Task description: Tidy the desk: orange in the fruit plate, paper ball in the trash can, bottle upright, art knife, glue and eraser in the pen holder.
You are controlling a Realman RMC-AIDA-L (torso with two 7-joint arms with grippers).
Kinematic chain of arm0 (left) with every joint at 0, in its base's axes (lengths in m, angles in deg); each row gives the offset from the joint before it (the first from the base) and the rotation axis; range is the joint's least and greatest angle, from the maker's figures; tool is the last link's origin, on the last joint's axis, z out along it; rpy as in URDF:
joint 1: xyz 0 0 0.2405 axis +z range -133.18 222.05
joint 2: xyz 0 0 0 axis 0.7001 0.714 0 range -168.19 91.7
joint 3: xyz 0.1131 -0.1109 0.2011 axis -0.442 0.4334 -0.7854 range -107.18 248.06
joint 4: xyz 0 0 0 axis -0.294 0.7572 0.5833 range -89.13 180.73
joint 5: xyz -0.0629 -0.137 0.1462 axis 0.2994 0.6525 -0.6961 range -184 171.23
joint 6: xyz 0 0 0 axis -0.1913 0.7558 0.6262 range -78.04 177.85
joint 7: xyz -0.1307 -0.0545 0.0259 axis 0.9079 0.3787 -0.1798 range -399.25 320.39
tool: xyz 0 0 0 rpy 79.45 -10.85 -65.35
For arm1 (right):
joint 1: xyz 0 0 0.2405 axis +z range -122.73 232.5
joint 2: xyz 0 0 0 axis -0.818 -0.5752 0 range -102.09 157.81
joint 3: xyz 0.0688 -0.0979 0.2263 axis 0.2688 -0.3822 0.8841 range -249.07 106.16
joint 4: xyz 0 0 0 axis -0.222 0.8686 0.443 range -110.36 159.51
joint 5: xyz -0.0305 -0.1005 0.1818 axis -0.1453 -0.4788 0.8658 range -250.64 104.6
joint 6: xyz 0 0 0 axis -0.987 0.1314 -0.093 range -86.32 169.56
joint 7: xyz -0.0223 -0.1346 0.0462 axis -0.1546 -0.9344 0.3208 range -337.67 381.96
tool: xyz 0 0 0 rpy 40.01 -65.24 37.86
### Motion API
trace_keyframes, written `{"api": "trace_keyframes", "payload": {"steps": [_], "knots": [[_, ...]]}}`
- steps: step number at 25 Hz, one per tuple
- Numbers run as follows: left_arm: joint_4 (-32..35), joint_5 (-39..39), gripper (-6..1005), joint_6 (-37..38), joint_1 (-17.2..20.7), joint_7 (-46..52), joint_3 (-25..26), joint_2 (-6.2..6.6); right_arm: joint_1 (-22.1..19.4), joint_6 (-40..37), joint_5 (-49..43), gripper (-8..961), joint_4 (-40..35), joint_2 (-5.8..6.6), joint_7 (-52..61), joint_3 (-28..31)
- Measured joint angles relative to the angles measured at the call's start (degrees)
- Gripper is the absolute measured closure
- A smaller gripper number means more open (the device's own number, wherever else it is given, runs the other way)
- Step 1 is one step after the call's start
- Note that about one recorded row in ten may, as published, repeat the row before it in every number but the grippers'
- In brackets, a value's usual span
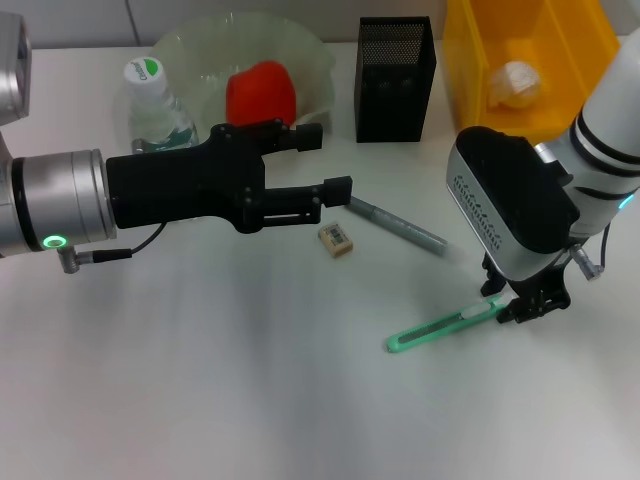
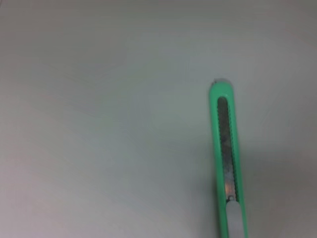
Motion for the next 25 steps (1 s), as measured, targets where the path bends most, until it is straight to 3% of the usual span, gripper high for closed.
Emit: {"api": "trace_keyframes", "payload": {"steps": [3, 8, 16, 25], "knots": [[0.00, 0.00, 201, -0.05, 0.00, -0.05, 0.06, 0.03, 0.23, 0.01, -0.01, 638, 0.42, 0.00, 0.06, -0.04], [0.03, 0.00, 202, -0.09, 0.00, -0.09, 0.09, 0.03, 0.32, 0.08, -0.10, 785, 0.55, 0.01, 0.09, -0.04], [0.09, 0.03, 202, 0.07, 0.00, -0.09, 0.82, 0.06, 0.00, -0.71, -0.22, 785, -1.28, 0.28, 0.68, 0.98], [0.14, 0.07, 202, 0.09, 0.00, -0.13, 1.56, 0.13, -1.94, -5.02, -3.91, 784, -9.02, 0.37, 1.01, 7.66]]}}
